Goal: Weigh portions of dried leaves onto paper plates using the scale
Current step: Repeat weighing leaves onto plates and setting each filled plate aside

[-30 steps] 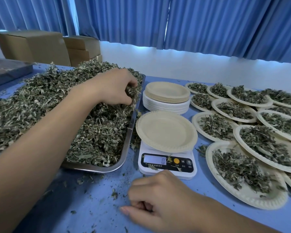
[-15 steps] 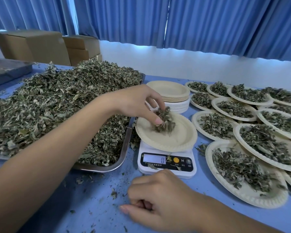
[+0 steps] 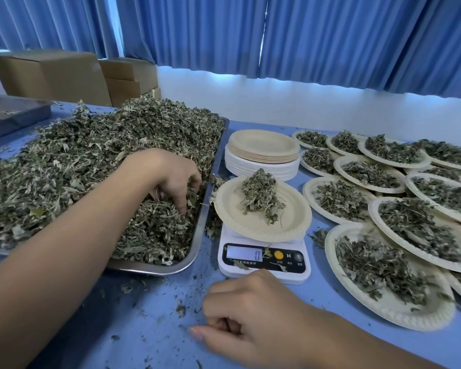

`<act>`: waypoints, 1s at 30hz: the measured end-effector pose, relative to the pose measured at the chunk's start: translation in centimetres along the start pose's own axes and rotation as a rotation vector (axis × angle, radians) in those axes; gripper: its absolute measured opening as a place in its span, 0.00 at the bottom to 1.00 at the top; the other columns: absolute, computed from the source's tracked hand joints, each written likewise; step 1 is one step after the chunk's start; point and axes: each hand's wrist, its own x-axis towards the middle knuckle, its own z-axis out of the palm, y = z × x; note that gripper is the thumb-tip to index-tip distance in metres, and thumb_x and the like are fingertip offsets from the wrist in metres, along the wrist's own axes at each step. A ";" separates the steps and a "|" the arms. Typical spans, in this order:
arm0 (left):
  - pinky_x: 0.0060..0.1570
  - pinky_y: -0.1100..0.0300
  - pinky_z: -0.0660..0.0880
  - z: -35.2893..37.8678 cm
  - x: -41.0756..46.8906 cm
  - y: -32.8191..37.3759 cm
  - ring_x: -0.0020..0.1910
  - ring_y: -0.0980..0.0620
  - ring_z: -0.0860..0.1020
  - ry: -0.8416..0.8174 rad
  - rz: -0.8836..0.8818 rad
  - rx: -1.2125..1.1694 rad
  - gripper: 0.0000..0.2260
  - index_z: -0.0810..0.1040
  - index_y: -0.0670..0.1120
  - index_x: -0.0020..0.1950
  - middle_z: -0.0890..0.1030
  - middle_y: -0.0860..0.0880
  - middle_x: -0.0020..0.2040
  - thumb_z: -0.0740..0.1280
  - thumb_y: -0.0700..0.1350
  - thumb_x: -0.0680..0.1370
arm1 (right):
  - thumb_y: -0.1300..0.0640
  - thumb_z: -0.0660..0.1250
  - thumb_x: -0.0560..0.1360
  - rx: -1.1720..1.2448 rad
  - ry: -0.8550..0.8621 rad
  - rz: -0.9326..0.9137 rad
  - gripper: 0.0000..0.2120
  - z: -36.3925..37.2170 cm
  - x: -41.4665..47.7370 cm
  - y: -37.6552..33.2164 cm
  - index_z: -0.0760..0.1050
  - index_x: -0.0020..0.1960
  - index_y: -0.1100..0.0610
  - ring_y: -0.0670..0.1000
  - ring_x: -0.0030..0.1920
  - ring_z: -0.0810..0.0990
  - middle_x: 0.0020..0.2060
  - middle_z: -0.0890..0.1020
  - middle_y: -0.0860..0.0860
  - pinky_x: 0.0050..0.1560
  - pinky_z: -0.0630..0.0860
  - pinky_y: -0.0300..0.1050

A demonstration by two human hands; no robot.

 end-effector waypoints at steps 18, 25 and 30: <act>0.43 0.54 0.74 -1.4 -1.6 0.9 0.41 0.50 0.77 0.242 0.137 0.115 0.09 0.82 0.46 0.55 0.78 0.53 0.42 0.73 0.43 0.76 | 0.46 0.66 0.82 0.002 -0.015 0.000 0.20 -0.2 0.1 -0.1 0.71 0.36 0.55 0.49 0.32 0.68 0.31 0.72 0.47 0.36 0.70 0.51; 0.38 0.63 0.70 -2.2 -2.0 1.9 0.38 0.60 0.78 0.543 0.341 -0.244 0.06 0.84 0.50 0.50 0.82 0.54 0.42 0.76 0.46 0.75 | 0.46 0.66 0.82 -0.009 -0.008 -0.001 0.19 -0.1 0.0 -0.1 0.71 0.36 0.55 0.48 0.32 0.69 0.32 0.72 0.47 0.36 0.70 0.48; 0.50 0.60 0.81 -1.9 -3.1 4.1 0.50 0.56 0.83 0.391 0.548 -0.535 0.21 0.80 0.50 0.63 0.83 0.52 0.55 0.78 0.38 0.72 | 0.47 0.66 0.82 -0.006 -0.010 0.001 0.19 -0.2 0.0 -0.1 0.72 0.37 0.55 0.48 0.32 0.69 0.32 0.72 0.47 0.36 0.71 0.51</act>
